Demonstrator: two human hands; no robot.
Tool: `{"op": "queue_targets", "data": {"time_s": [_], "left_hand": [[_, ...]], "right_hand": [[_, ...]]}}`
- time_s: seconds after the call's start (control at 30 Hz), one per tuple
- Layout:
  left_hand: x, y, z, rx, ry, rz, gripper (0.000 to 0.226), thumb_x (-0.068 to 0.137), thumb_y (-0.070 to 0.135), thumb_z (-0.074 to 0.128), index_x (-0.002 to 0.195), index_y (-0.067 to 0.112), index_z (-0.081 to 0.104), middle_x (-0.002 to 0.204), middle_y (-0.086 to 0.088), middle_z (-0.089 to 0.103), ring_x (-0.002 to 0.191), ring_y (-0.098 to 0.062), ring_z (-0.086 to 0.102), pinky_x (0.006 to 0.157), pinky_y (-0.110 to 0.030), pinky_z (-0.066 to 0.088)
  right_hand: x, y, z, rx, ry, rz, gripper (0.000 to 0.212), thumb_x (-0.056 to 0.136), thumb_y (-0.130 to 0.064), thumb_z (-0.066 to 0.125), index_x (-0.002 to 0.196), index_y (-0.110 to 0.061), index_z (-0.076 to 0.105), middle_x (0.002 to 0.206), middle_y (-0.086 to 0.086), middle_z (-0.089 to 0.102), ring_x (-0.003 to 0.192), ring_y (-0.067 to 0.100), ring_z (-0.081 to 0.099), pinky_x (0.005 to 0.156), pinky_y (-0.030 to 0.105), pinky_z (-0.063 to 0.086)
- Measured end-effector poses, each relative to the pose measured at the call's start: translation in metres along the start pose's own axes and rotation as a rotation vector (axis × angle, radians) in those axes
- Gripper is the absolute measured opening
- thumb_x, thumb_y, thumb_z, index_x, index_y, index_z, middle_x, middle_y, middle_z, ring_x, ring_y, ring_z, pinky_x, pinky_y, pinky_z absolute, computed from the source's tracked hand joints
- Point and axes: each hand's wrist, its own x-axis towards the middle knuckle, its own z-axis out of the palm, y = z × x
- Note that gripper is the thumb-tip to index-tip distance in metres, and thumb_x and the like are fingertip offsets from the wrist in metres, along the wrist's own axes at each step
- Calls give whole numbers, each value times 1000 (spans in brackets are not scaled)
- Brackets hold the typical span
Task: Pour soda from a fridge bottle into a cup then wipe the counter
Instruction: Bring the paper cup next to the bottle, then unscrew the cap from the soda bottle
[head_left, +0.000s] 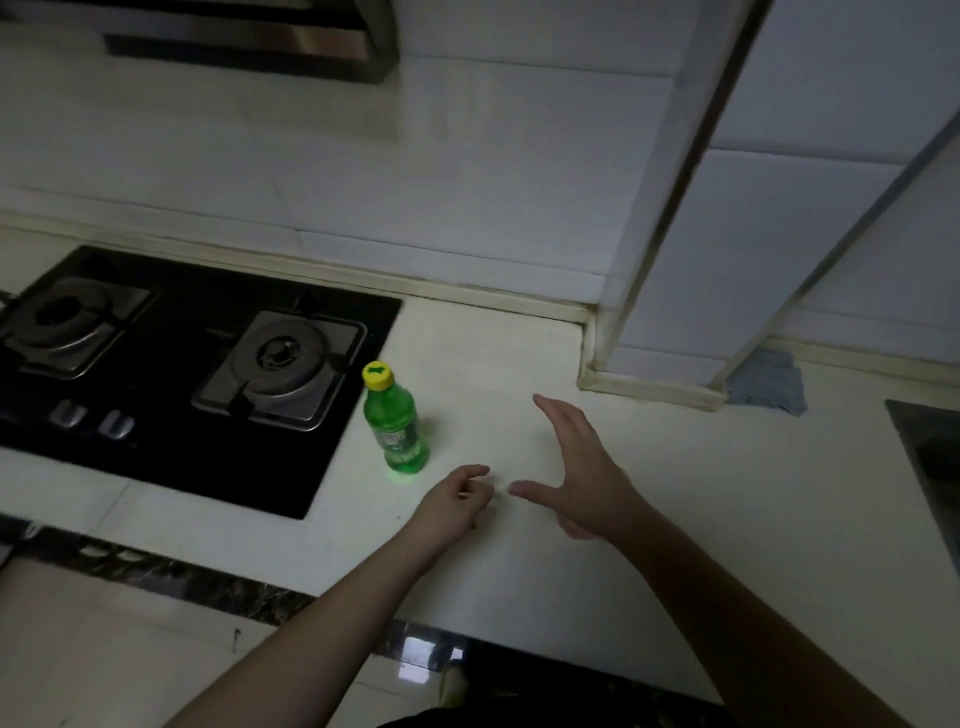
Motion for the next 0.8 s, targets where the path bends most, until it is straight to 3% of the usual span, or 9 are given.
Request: {"op": "queue_targets", "data": {"time_s": [0.23, 0.3, 0.43, 0.6, 0.7, 0.8], "left_hand": [[-22, -17, -41, 27, 108, -29, 26, 101, 37, 47, 116, 24, 63, 106, 3, 67, 96, -16, 64, 80, -28, 52], [-24, -28, -52, 200, 184, -32, 28, 100, 37, 48, 115, 20, 65, 107, 2, 67, 100, -19, 63, 85, -29, 48], [-22, -48, -73, 652, 329, 18, 46, 96, 39, 50, 135, 16, 51, 134, -7, 52, 123, -24, 49, 100, -33, 41], [-11, -38, -87, 785, 380, 59, 71, 94, 50, 50, 150, 11, 28, 151, -8, 36, 139, -24, 32, 110, -34, 31], [-3, -29, -87, 814, 375, 96, 72, 92, 52, 51, 148, 12, 30, 146, -7, 41, 135, -23, 36, 106, -35, 36], [4, -23, -85, 773, 372, 80, 72, 91, 54, 52, 146, 11, 32, 141, -6, 45, 131, -22, 40, 101, -36, 40]], "right_hand": [[47, -54, 24, 129, 45, -95, 55, 91, -42, 58, 140, -24, 40, 136, -2, 44, 125, 10, 42, 105, 26, 34], [60, -69, 30, 114, 48, -122, 47, 93, -40, 55, 137, -24, 45, 130, -2, 48, 119, 11, 46, 103, 31, 39], [86, -104, 36, 29, 27, -183, 44, 95, -43, 49, 134, -23, 48, 126, 1, 53, 113, 16, 51, 96, 39, 44], [114, -140, 44, -311, 20, -203, 48, 94, -53, 42, 128, -20, 51, 120, 4, 56, 110, 25, 53, 86, 37, 42], [126, -150, 46, -508, -32, -166, 47, 95, -53, 43, 118, -13, 54, 112, 8, 58, 102, 28, 56, 69, 32, 38], [133, -158, 42, -671, -106, -145, 52, 95, -54, 41, 116, -9, 54, 109, 10, 61, 98, 29, 59, 64, 32, 36]]}}
